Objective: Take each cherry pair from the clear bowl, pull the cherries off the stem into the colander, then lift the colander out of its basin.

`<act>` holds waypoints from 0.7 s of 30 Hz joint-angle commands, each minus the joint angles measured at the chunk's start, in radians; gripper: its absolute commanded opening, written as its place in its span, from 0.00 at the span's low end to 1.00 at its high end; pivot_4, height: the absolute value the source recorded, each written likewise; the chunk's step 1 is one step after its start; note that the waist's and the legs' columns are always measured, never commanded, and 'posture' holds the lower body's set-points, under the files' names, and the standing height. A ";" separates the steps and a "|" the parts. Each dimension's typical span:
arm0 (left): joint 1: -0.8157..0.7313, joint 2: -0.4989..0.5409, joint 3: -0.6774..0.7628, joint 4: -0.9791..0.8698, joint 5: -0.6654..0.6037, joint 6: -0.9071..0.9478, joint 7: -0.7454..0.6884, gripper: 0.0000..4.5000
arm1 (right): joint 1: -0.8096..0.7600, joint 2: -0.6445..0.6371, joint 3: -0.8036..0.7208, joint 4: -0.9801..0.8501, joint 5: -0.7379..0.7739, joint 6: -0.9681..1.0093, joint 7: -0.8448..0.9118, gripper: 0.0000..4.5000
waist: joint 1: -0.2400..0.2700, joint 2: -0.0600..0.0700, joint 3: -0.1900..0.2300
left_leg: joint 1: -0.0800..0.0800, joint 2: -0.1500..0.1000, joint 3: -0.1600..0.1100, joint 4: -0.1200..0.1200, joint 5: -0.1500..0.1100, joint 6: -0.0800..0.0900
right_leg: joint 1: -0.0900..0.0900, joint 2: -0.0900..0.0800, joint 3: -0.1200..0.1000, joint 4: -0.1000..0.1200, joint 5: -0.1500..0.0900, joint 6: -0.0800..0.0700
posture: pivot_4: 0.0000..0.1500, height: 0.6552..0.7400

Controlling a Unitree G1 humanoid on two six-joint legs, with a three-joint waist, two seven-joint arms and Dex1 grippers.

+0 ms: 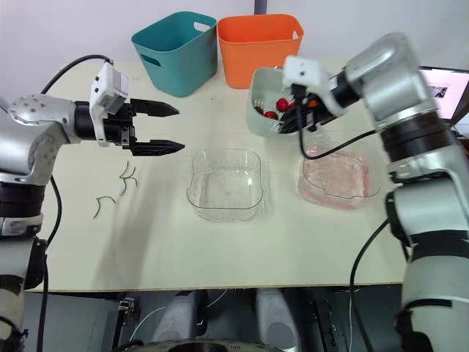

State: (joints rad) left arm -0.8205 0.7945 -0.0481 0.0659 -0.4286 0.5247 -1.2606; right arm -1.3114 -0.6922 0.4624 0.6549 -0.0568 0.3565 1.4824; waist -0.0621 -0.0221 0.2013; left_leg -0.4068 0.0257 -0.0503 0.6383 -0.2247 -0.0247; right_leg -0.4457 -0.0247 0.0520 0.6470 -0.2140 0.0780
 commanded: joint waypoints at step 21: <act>0.073 0.036 0.070 -0.108 -0.042 0.045 0.060 1.00 | -0.081 0.169 -0.040 0.450 -0.178 -0.351 -0.069 0.56 | -0.008 0.000 0.000 | 0.000 0.000 -0.002 0.000 0.000 0.000 | 0.000 0.000 -0.001 0.001 0.000 0.000 | 1.00 1.00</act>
State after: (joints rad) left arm -0.7291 0.8193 -0.0045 -0.0386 -0.4657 0.5814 -1.1997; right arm -1.3481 -0.5095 0.4556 1.1215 -0.2349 0.0147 1.4052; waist -0.0700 -0.0220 0.2014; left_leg -0.4063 0.0252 -0.0523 0.6381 -0.2245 -0.0251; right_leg -0.4453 -0.0245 0.0513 0.6482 -0.2139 0.0779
